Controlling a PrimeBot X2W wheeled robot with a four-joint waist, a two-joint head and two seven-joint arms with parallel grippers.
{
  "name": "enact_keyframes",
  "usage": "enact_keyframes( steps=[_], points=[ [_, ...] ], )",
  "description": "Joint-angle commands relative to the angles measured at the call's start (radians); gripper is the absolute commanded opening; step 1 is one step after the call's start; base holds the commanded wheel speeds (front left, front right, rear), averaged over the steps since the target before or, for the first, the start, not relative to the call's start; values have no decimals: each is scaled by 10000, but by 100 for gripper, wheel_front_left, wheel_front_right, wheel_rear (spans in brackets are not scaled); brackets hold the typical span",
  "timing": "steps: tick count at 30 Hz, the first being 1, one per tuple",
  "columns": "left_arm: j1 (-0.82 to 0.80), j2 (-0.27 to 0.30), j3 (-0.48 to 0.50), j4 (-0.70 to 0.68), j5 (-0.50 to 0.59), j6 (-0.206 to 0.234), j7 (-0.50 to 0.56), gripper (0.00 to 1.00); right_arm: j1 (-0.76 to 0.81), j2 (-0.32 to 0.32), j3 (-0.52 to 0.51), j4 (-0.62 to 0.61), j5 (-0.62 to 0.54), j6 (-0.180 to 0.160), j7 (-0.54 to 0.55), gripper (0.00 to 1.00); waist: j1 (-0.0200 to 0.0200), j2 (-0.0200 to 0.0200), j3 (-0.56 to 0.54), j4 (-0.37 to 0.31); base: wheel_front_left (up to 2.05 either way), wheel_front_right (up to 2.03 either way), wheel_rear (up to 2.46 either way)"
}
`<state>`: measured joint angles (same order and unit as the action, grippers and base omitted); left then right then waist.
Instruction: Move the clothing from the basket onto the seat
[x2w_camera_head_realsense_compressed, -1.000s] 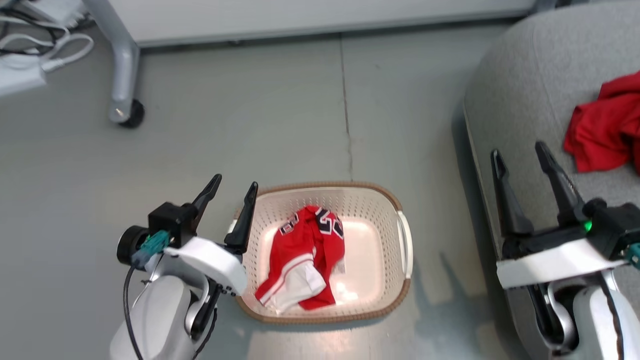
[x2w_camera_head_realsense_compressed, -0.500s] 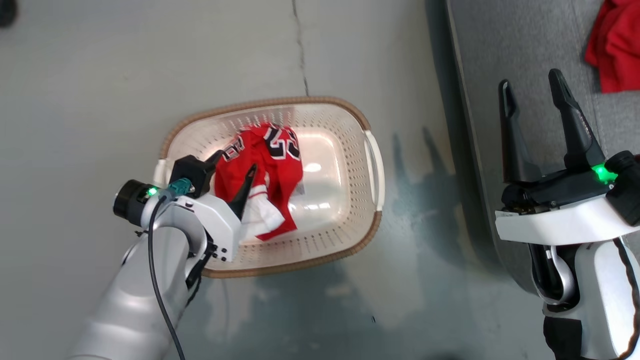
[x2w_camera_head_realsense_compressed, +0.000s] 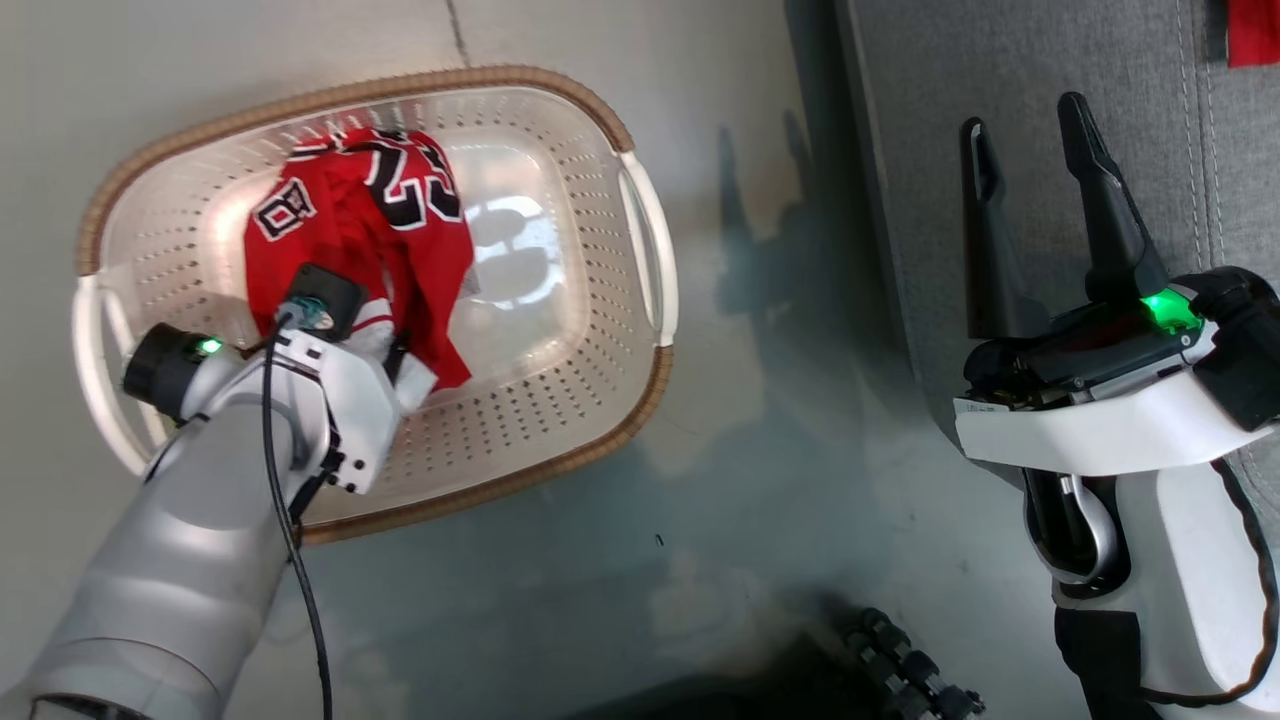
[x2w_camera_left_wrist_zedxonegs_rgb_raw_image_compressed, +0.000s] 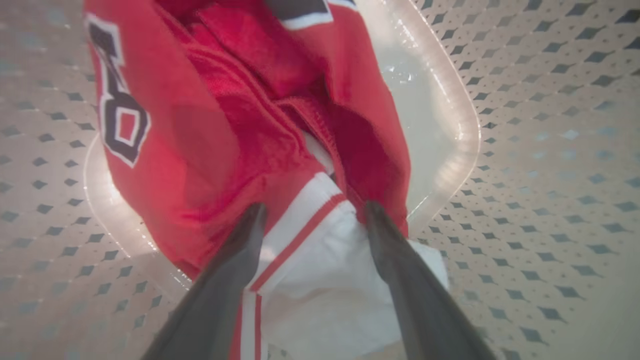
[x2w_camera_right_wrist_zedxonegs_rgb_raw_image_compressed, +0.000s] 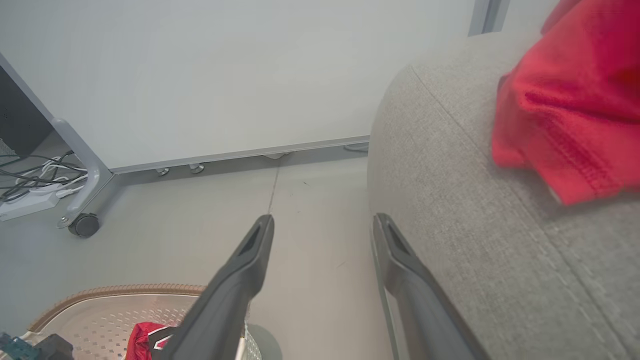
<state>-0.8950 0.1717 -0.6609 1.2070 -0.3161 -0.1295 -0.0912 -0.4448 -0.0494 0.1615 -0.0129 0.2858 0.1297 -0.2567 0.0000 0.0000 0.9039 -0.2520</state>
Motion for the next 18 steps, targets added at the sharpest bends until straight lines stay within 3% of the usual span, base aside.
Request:
enact_keyframes(
  steps=[1, 8, 9, 10, 11, 18],
  points=[
    [-248, 156, -83, 141, -43, -12, 136, 100, -144, -22, 20, 21, 74, 20, -114, 100, 0, 0, 409, -374, 0, 0, 0],
    [-642, 442, -249, 612, -107, 111, 1007, 97, -133, -23, 126, -275, 301, 20, -111, 100, 0, 0, 678, -595, 0, 0, 0],
    [-669, 450, -269, 635, -100, 130, 1045, 53, -115, -22, 140, -297, 321, 20, -109, 100, 0, 0, 683, -610, 0, 0, 0],
    [-703, 458, -254, 651, -128, 189, 1017, 19, -100, -22, 144, -311, 325, 20, -100, 100, 0, 0, 681, -616, 0, 0, 0],
    [-720, 449, -278, 671, -120, 232, 1041, 0, -82, -22, 141, -328, 322, 20, -99, 100, 0, 0, 670, -615, 0, 0, 0],
    [-874, 240, -370, 719, -123, 385, 586, 0, 11, -23, 52, -379, 183, 20, -99, 100, 0, 0, 452, -386, 0, 0, 0]
  ],
)
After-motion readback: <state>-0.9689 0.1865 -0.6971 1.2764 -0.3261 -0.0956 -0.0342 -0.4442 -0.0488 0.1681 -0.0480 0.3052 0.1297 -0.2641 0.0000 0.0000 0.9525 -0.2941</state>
